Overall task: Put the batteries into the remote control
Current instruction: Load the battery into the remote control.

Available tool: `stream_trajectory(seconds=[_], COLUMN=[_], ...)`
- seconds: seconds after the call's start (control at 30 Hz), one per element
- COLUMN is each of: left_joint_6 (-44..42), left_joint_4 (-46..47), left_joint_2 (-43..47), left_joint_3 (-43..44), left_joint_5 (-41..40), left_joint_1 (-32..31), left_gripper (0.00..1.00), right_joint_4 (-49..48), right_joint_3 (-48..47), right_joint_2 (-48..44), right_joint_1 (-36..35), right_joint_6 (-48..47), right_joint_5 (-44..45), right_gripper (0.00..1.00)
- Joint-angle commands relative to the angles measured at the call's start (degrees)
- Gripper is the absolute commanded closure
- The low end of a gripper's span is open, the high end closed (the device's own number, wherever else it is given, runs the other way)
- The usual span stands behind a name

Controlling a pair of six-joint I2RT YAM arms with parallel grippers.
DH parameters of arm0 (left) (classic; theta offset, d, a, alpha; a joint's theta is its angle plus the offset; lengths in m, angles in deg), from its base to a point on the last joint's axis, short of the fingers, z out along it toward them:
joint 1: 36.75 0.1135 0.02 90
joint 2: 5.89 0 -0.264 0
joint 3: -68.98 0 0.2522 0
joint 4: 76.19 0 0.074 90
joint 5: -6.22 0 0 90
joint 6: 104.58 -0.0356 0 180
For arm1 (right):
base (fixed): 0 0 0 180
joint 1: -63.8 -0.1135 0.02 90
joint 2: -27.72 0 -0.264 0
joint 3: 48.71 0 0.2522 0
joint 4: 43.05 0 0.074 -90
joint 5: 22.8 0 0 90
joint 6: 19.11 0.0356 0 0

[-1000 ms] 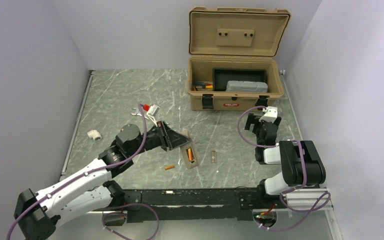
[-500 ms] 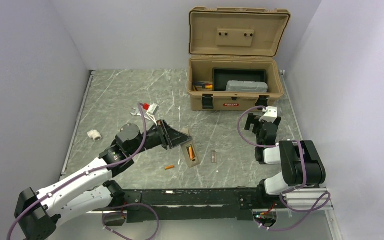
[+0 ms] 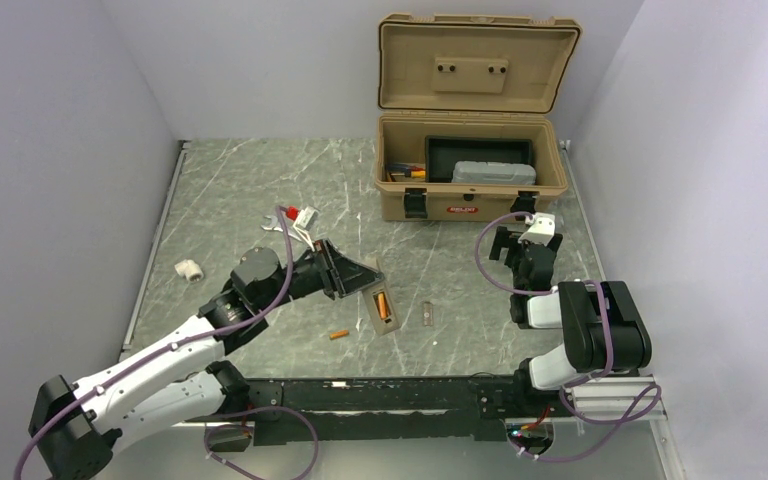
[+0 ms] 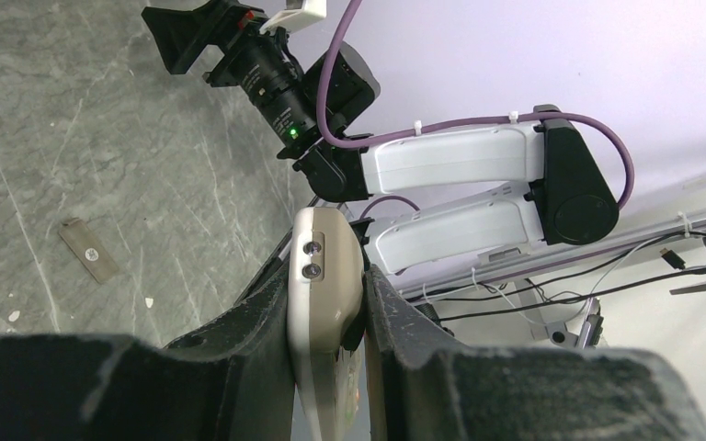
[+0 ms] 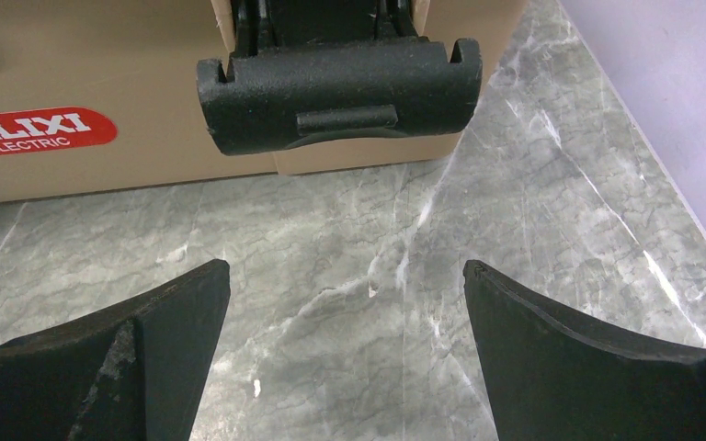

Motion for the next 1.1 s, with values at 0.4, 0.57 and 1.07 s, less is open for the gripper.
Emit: stream_trajectory(seconds=[0.4,0.57,1.07], left_joint_6=[-1.1,-0.5,-2.3], left_joint_4=[1.4,0.9,-3.1], left_joint_2=[0.1,1.5,2.1], left_joint_3=[2.7,2.5,3.4], left_joint_5=[3.4,3.0,0.3], left_joint_1=[0.5,0.5,0.6], left_gripper=[1.00,1.00,1.00], right_joint_4=[-3.5,-3.3,64.7], right_joint_3=[-1.2,-1.4,-23.0], right_joint_2=[-0.2,-0.2,-28.5], right_joint_1=[0.2,0.3,-9.6], right_joint_6=[1.0,1.2,23.2], right_joint_5=[-0.7,-0.8,6.5], right_gripper=[0.00,0.00,0.00])
